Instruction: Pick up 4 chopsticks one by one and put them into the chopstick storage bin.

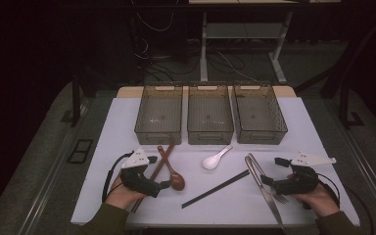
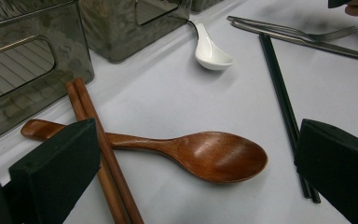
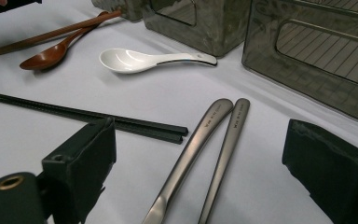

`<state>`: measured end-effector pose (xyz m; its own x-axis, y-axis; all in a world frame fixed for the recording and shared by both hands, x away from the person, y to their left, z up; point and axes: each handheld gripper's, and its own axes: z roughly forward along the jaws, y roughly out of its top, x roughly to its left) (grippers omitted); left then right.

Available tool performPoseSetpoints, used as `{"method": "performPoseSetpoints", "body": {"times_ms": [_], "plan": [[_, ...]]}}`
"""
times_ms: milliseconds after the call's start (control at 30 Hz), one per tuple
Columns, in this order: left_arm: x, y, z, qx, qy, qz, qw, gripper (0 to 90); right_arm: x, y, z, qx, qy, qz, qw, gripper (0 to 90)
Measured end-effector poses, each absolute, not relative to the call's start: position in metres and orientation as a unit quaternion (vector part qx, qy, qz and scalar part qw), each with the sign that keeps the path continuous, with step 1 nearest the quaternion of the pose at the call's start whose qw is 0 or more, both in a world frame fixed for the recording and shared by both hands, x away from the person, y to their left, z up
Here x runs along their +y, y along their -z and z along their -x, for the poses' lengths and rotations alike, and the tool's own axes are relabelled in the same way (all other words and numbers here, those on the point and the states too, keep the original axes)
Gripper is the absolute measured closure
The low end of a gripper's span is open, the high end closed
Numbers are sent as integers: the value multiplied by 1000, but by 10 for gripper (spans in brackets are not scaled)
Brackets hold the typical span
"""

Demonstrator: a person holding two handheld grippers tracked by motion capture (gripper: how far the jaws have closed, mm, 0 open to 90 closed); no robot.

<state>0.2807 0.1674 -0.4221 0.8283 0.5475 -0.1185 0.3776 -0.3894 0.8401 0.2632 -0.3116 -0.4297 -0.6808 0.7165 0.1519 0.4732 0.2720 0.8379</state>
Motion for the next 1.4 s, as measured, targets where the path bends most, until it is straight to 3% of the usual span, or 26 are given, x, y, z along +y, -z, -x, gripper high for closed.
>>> {"method": "performPoseSetpoints", "body": {"times_ms": [467, 1400], "plan": [[165, 422, -282, 279, -85, -831, 474, 48, -311, 429, -264, 784, -475, -380, 125, 97], [141, 421, -278, 251, -42, -834, 490, 289, -308, 429, -263, 784, -482, -373, 117, 97]]}}
